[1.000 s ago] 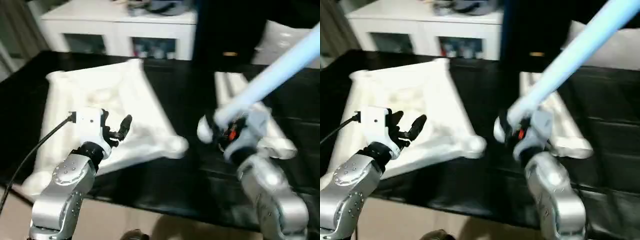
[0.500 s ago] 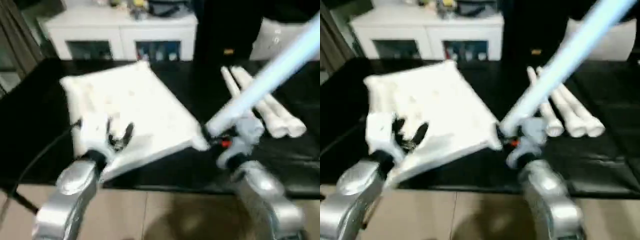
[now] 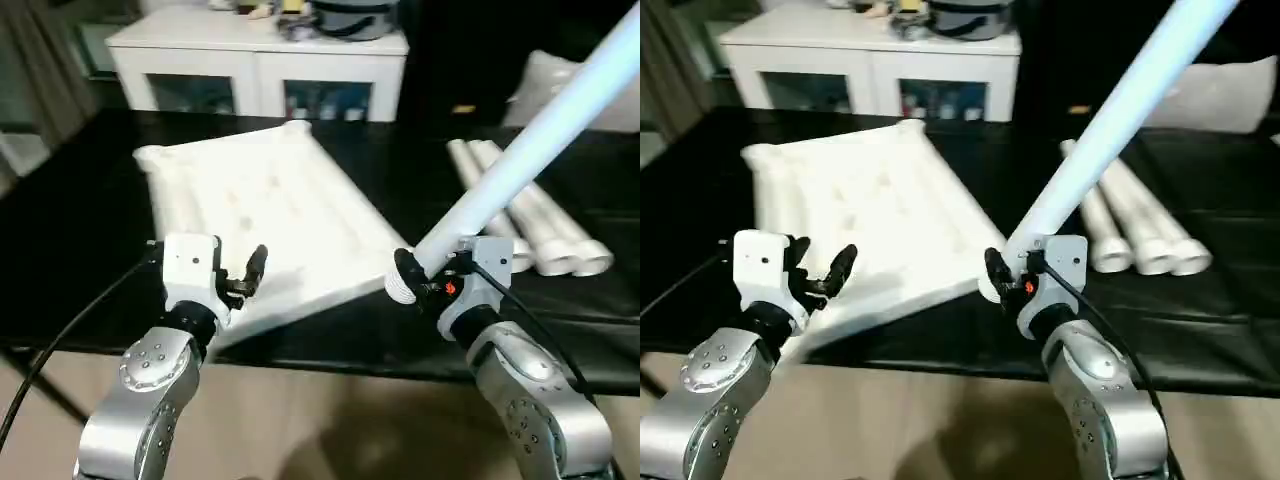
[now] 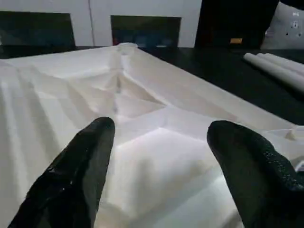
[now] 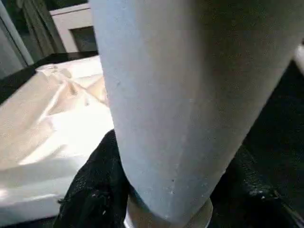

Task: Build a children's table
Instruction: Pick table leg

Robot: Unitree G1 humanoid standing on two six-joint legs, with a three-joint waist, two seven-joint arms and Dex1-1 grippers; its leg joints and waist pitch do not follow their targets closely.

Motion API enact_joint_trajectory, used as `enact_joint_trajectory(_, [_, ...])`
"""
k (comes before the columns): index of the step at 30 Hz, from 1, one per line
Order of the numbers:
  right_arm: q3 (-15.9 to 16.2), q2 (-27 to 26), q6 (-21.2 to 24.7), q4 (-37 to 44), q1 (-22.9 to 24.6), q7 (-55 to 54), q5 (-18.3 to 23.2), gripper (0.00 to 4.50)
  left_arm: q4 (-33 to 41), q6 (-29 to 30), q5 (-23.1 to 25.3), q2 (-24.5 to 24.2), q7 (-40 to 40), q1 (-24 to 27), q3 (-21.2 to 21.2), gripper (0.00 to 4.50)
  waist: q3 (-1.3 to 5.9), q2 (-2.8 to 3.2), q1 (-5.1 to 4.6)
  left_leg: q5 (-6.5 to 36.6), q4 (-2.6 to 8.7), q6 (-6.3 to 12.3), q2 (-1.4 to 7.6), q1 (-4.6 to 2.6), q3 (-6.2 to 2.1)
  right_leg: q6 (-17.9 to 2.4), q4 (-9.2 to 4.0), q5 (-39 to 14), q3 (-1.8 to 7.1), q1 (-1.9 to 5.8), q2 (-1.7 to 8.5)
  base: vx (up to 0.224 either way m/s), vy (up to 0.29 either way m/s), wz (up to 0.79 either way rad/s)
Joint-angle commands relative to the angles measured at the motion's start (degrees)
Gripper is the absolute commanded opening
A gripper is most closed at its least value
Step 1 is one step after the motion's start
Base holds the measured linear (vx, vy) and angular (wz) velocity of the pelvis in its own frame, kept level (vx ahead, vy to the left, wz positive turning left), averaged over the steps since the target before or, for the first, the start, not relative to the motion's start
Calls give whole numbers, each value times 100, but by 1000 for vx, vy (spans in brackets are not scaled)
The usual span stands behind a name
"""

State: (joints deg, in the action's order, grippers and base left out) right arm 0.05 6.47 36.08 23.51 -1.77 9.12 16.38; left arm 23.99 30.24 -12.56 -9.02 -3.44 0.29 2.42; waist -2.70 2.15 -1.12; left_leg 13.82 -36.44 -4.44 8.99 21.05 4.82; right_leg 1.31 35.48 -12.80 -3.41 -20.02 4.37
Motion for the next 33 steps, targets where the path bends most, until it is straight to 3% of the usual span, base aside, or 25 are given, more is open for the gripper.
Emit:
enact_joint_trajectory(1, [-16,86,25,69,-78,12,-63,191,104,31,52,-30,19,14,11,360,193,-174,88,1371,150,189,-39,82,110,38,-971,-5061,386,-94,690,46,-129,-10])
enact_joint_trajectory(2, [-6,143,3,104,-63,89,-68,191,139,20,72,-31,4,53,25,360,324,-222,182,560,298,151,47,326,80,425,-790,-4691,413,22,630,63,-130,-13])
enact_joint_trajectory(3, [-22,149,-14,135,-57,123,-40,191,162,1,80,-33,-11,81,33,360,396,-188,210,183,422,68,107,324,104,434,-657,-3541,319,-9,421,63,-130,-13])
enact_joint_trajectory(5, [-86,101,19,172,-69,179,108,191,200,-62,28,-16,-55,135,14,360,392,-154,222,-56,499,64,123,332,160,221,-544,-1865,229,-12,255,43,-86,-3])
enact_joint_trajectory(7, [-120,58,6,202,-90,256,261,191,245,-128,-72,25,-105,188,-34,360,363,-53,232,277,562,-19,172,353,174,-96,-492,-1393,207,-11,218,49,-50,-6])
enact_joint_trajectory(10, [-35,56,-26,269,-107,264,258,191,316,-127,-138,8,-224,249,-8,360,362,-21,288,869,628,-188,267,177,198,-392,-444,-1140,217,-2,150,59,3,-3])
enact_joint_trajectory(13, [26,76,28,282,-117,255,229,191,342,-128,-148,-19,-294,271,34,360,312,5,292,1898,728,-88,297,-19,227,-521,-548,-1940,180,50,107,54,35,0])
enact_joint_trajectory(15, [168,166,30,242,-120,234,73,191,400,-115,-173,-27,-354,318,95,360,173,13,233,2942,781,-11,280,-281,237,-539,-716,-3052,80,24,38,0,0,0])
enact_joint_trajectory(17, [187,158,-3,221,-93,264,40,191,422,-112,-157,-18,-347,341,130,360,139,5,181,3250,771,-30,252,-395,230,-505,-809,-3404,37,73,53,44,26,-4])
enact_joint_trajectory(18, [182,150,-4,221,-86,272,51,191,422,-117,-151,-16,-349,346,134,360,135,-4,172,3241,783,-15,244,-391,226,-496,-807,-3391,45,114,56,59,35,-7])
enact_joint_trajectory(19, [179,146,-2,224,-57,335,101,191,417,-124,-122,-25,-372,359,169,360,203,110,96,3307,754,-216,380,-943,371,-593,-806,-3222,208,-176,-100,94,12,-26])
enact_joint_trajectory(20, [186,155,3,230,-43,368,123,191,416,-123,-111,-35,-388,365,189,360,124,-29,97,3483,881,-294,518,-1038,305,-666,-586,-2615,121,-194,-189,118,-3,-58])
enact_joint_trajectory(21, [188,160,0,232,-38,375,128,191,416,-121,-108,-41,-396,366,197,360,178,-17,123,3382,971,-260,600,-1143,368,-870,-440,-1998,142,-192,-114,118,-3,-58])
enact_joint_trajectory(22, [193,172,-9,237,-18,398,147,191,419,-118,-97,-55,-411,370,220,360,151,-66,90,3288,980,-227,592,-1095,430,-966,-400,-1826,151,-172,-93,128,3,-76])
enact_joint_trajectory(23, [193,177,-13,238,-7,410,156,191,421,-119,-92,-58,-414,373,230,360,181,-91,127,2916,894,-278,410,-1025,638,-1185,-453,-1651,287,-48,-60,135,15,-73])
enact_joint_trajectory(24, [193,187,-27,238,12,436,173,191,431,-119,-86,-60,-414,377,243,360,201,-132,145,2647,822,-325,269,-912,738,-1276,-484,-1587,424,92,-85,135,15,-73])
enact_joint_trajectory(25, [196,199,-47,232,22,450,188,191,441,-116,-73,-55,-420,381,248,360,309,-150,257,2092,691,-375,-11,-805,861,-1412,-502,-1223,770,408,-224,204,-3,-66])
enact_joint_trajectory(26, [203,208,-63,229,35,461,199,191,450,-115,-61,-51,-421,388,251,360,365,-266,379,1312,394,-335,-261,-200,705,-1476,-473,-621,1172,1045,-203,237,-3,-63])
enact_joint_trajectory(27, [212,219,-74,228,37,470,198,191,457,-112,-51,-52,-424,390,254,360,409,-323,551,767,-134,77,-231,452,318,-1619,-523,482,1489,1498,277,237,-3,-63])
enact_joint_trajectory(28, [227,239,-95,227,41,485,194,191,469,-108,-33,-53,-427,395,260,360,509,-113,573,463,-292,134,-90,568,131,-1751,-454,1319,1593,1539,482,181,50,-36])
enact_joint_trajectory(29, [239,258,-116,221,47,504,183,191,485,-115,-21,-43,-426,408,265,360,320,-87,472,182,-154,104,31,508,-38,-1753,-517,1556,1207,1040,318,45,90,-10])
enact_joint_trajectory(30, [247,280,-164,196,41,559,179,191,499,-115,7,-22,-399,423,279,360,357,-32,394,-295,159,166,29,396,-8,-1554,-434,1304,852,910,12,45,90,-10])
enact_joint_trajectory(31, [242,282,-180,185,38,584,178,191,500,-105,20,-23,-379,426,287,360,376,365,309,-448,609,456,271,-146,-274,-953,-104,30,264,366,-366,-7,107,-15])
enact_joint_trajectory(32, [232,277,-186,176,32,599,193,191,498,-103,23,-25,-375,426,288,360,327,283,28,341,708,918,815,-536,-799,-518,405,-880,201,-134,-223,107,59,4])
enact_joint_trajectory(33, [197,258,-190,147,7,640,249,191,487,-115,30,-27,-360,428,281,360,356,197,76,-688,517,1500,899,-567,-752,-174,439,-313,288,-233,29,107,59,4])
